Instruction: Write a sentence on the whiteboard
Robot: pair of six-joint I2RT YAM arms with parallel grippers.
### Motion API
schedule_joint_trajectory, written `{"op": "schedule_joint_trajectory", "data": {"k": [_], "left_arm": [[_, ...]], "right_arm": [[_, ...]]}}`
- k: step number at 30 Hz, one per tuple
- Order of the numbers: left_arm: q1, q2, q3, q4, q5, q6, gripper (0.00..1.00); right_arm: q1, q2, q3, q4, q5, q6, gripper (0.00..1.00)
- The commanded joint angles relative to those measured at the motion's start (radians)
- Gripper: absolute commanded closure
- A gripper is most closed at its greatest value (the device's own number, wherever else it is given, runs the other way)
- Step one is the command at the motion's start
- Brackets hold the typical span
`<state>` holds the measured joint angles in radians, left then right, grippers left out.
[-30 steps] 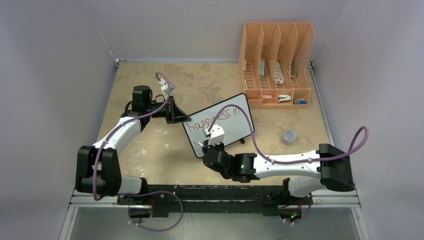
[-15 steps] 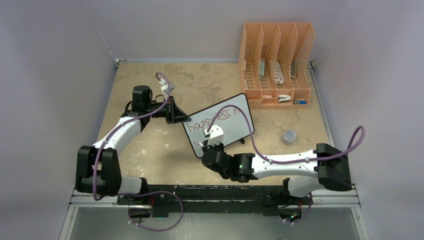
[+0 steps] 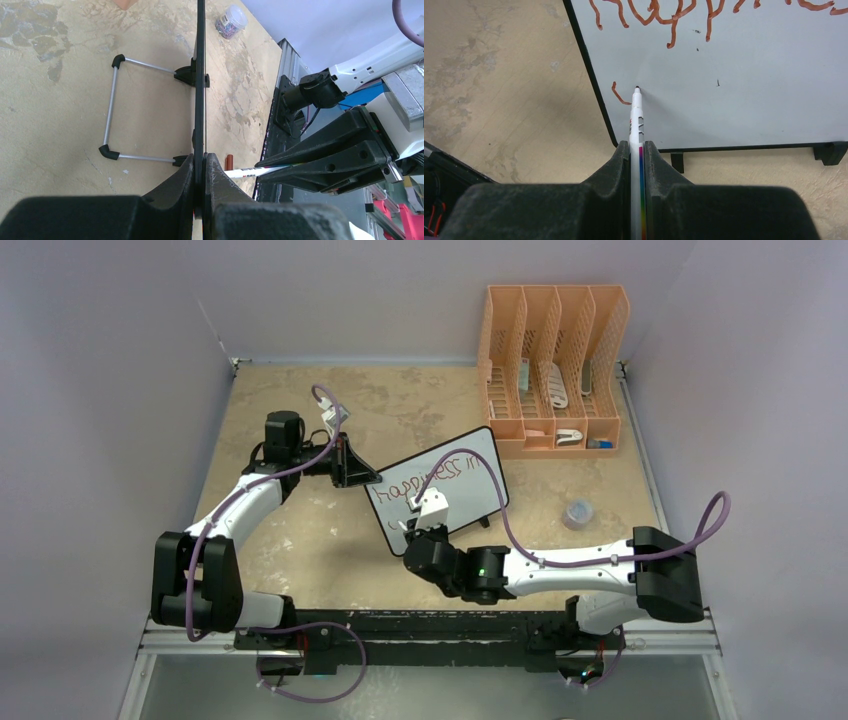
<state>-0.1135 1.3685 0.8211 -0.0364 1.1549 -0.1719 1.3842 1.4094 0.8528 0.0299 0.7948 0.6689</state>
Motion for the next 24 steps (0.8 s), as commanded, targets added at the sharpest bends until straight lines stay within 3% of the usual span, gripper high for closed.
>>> {"op": "schedule_joint_trajectory", "data": {"k": [1, 24], "left_arm": [[-0.015, 0.021, 0.003, -0.041, -0.068, 0.037, 1.0], [-0.015, 0.02, 0.002, -0.04, -0.068, 0.037, 1.0]], "right_arm": [[-0.005, -0.013, 0.043, 0.046, 0.044, -0.015, 1.0], [-0.02, 0.035, 0.063, -0.028, -0.022, 0.021, 1.0]]}}
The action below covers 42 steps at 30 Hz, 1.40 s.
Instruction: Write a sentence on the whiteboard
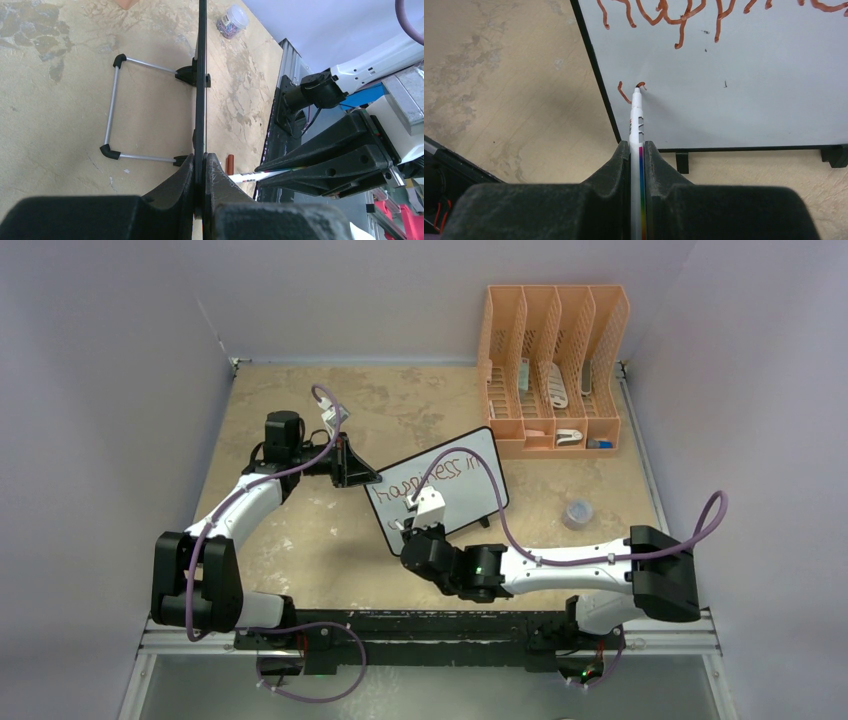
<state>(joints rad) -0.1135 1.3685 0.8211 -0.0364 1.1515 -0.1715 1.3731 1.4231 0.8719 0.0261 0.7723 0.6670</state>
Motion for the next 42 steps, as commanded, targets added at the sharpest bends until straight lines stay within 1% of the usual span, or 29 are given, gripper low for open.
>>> {"op": "schedule_joint_trajectory", "data": {"k": [1, 9, 28, 42], "left_arm": [[-0.015, 0.019, 0.002, -0.041, -0.064, 0.037, 1.0], [-0.015, 0.02, 0.002, -0.041, -0.065, 0.036, 1.0], [-0.015, 0.02, 0.003, -0.039, -0.068, 0.033, 1.0], [-0.015, 0.023, 0.004, -0.039, -0.068, 0.032, 1.0]], "right_arm": [[-0.01, 0.022, 0.045, -0.025, -0.001, 0.025, 1.0], [-0.008, 0.017, 0.035, -0.074, -0.035, 0.051, 1.0], [0.004, 0.025, 0.003, -0.08, -0.112, 0.078, 1.0], [0.021, 0.007, 0.003, -0.102, -0.112, 0.09, 1.0]]}}
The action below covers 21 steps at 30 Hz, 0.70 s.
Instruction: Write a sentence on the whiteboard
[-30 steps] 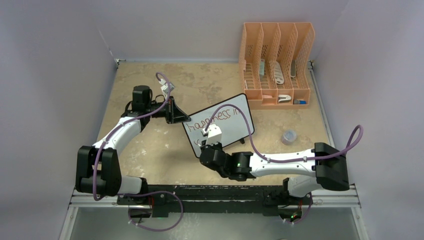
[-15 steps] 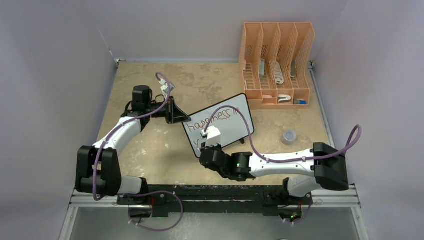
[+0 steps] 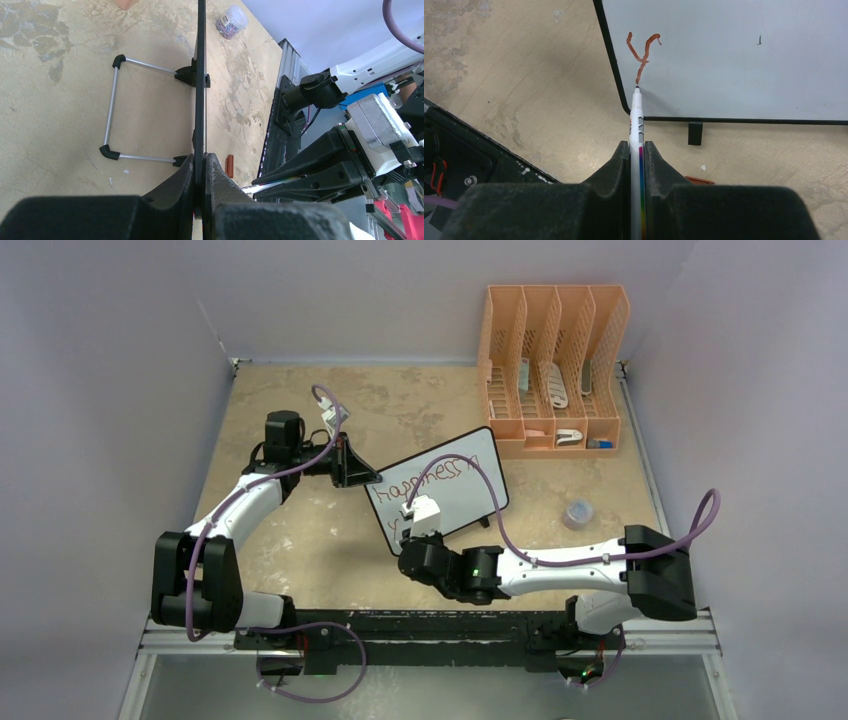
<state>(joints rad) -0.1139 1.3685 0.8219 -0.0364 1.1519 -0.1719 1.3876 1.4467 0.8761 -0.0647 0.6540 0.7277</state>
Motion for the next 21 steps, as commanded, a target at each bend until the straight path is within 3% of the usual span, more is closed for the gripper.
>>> {"op": "schedule_joint_trajectory", "data": {"k": [1, 12, 21], "left_arm": [[-0.015, 0.023, 0.003, -0.039, -0.068, 0.032, 1.0], [-0.015, 0.023, 0.001, -0.039, -0.068, 0.032, 1.0], [-0.015, 0.02, 0.002, -0.039, -0.068, 0.032, 1.0]], "right_arm": [[0.007, -0.02, -0.002, -0.012, 0.008, 0.03, 1.0], [0.009, -0.14, -0.028, 0.02, 0.071, 0.016, 1.0], [0.007, -0.093, -0.006, -0.004, 0.156, 0.054, 1.0]]}}
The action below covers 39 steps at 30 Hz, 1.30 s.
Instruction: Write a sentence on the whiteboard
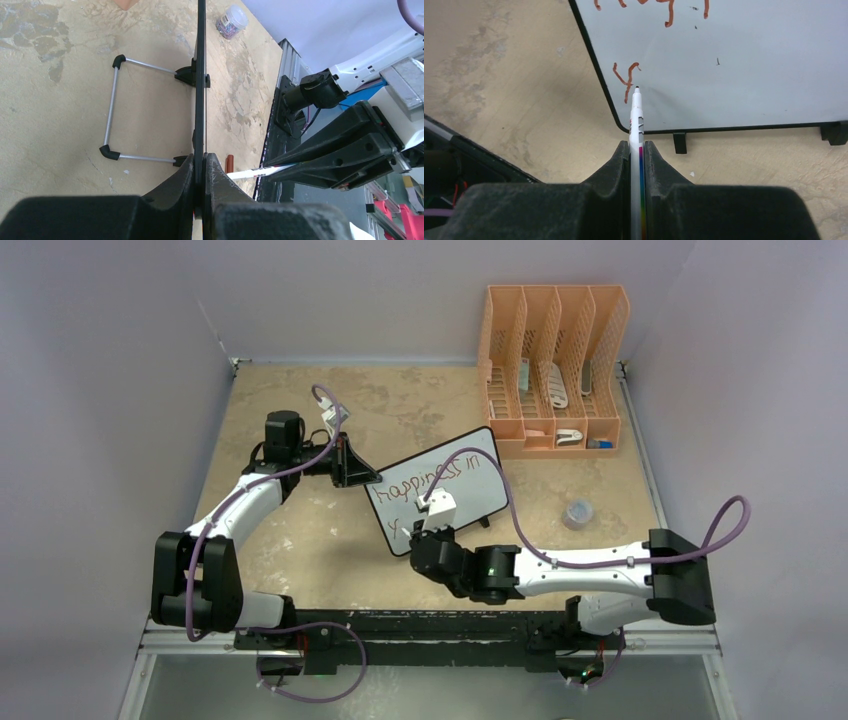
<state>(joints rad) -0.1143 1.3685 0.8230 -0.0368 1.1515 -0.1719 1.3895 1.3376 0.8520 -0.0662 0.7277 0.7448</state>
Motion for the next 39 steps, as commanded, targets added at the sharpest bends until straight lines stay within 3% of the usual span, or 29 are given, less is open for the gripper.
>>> {"op": "schedule_joint_trajectory", "data": {"k": [1, 39], "left_arm": [[-0.015, 0.021, 0.002, -0.039, -0.067, 0.032, 1.0], [-0.015, 0.019, 0.0, -0.038, -0.07, 0.032, 1.0]], "right_arm": [[0.006, 0.02, 0.02, -0.001, 0.089, 0.04, 1.0], [0.006, 0.06, 0.063, 0.062, 0.157, -0.012, 1.0]]}}
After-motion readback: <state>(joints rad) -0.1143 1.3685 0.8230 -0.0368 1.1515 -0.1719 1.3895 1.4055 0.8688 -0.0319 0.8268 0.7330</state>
